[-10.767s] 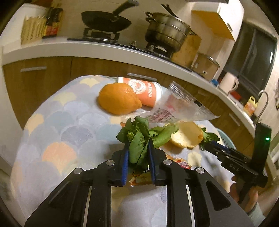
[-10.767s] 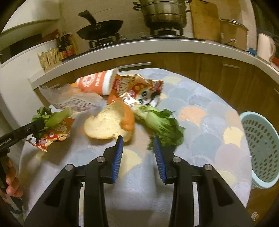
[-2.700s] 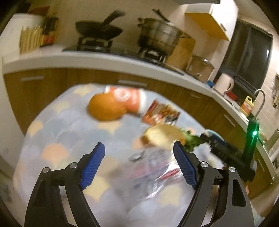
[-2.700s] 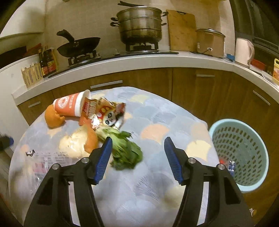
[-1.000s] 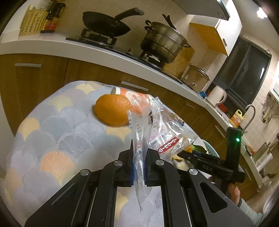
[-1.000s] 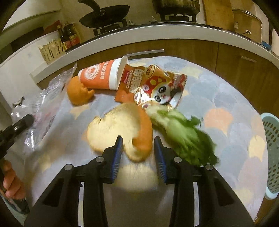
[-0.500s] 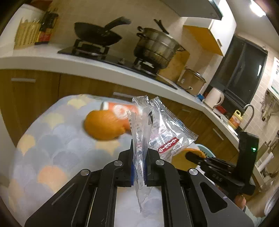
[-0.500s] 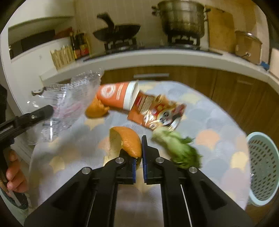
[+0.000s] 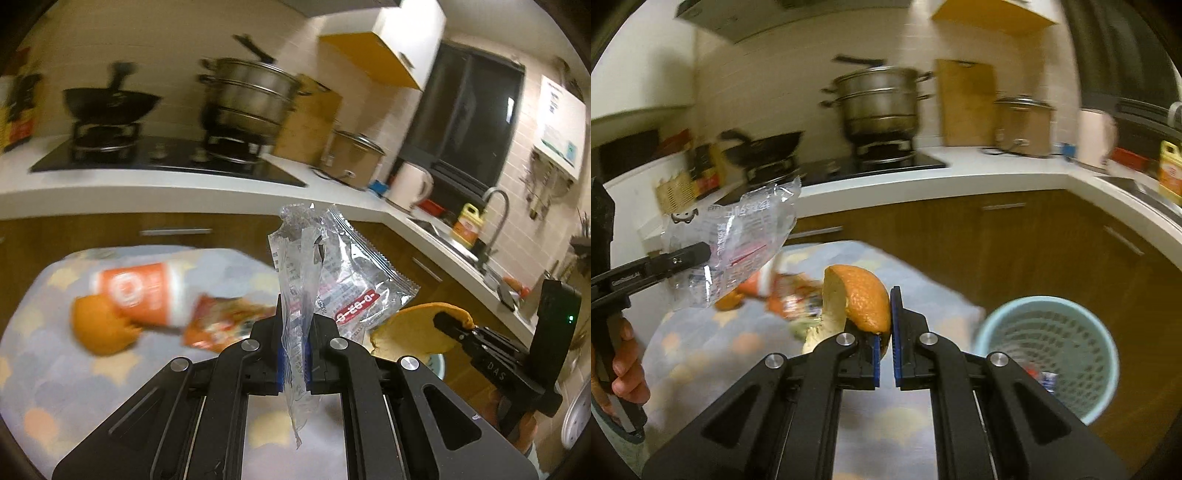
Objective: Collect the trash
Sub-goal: 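Grasp the orange peel with the right tool while the left tool holds the plastic bag, then carry the orange peel and plastic bag over the blue basket and open both tools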
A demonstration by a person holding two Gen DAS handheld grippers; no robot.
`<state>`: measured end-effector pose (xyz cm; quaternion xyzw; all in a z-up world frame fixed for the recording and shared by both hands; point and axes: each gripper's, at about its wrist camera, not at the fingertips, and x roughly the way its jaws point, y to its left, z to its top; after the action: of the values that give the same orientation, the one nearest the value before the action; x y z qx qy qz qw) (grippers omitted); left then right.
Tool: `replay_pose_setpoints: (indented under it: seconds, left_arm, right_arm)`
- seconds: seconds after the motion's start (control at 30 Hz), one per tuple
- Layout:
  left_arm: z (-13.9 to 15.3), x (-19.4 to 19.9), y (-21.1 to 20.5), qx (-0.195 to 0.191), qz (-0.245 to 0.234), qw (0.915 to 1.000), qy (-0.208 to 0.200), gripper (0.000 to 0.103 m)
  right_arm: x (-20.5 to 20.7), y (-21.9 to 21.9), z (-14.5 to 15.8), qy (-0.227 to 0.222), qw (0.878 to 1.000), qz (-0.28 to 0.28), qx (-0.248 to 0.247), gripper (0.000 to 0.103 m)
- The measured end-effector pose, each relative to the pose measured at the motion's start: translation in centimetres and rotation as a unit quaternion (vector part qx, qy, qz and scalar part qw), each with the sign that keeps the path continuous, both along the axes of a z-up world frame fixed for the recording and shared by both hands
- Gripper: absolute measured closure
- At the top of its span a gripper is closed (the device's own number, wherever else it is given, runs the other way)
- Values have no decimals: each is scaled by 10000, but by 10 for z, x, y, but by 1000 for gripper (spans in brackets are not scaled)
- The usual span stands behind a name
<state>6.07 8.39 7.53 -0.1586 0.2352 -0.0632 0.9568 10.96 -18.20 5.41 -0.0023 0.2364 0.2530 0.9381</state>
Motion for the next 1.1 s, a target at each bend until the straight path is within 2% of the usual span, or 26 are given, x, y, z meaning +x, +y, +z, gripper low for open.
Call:
replay_pose_setpoints:
  seconds: [0.2,0.43,0.67,0.83,0.87,0.9,0.93,1.03,1.1]
  left_arm:
    - [-6,48,-67,99,-547,9982,206,98]
    - [-33,104,-143,236,-1131,9915,593,98]
    - [-86,156,-200,329,-1449,9803,1304,98]
    - [-115,177,-221,342,-1578,9721,1701,96]
    - [-118,178,-224,364,-1579,9711,1752,89]
    - [-121,181,-227,398,-1564,9702,1808,73]
    - [-124,182,-228,388,-1577,9693,1847,67]
    - [-126,180,-228,442,-1583,9694,1826,59]
    - [-127,180,-226,347,-1626,9680,1879,56]
  right_arm:
    - [22,-64,-9,83,9972,-749,10,99]
    - [61,-124,-52,553,9821,-1732,-487,99]
    - [95,-154,-111,1440,9645,-2134,-593,99]
    - [107,-164,-133,1747,9576,-2214,-591,99]
    - [108,-165,-135,1778,9570,-2208,-612,99]
    - [109,-165,-136,1796,9567,-2206,-618,98]
    - [110,-166,-137,1844,9564,-2183,-608,97]
    - [110,-167,-138,1939,9583,-2043,-475,89]
    - [109,-169,-139,1966,9579,-2044,-446,82]
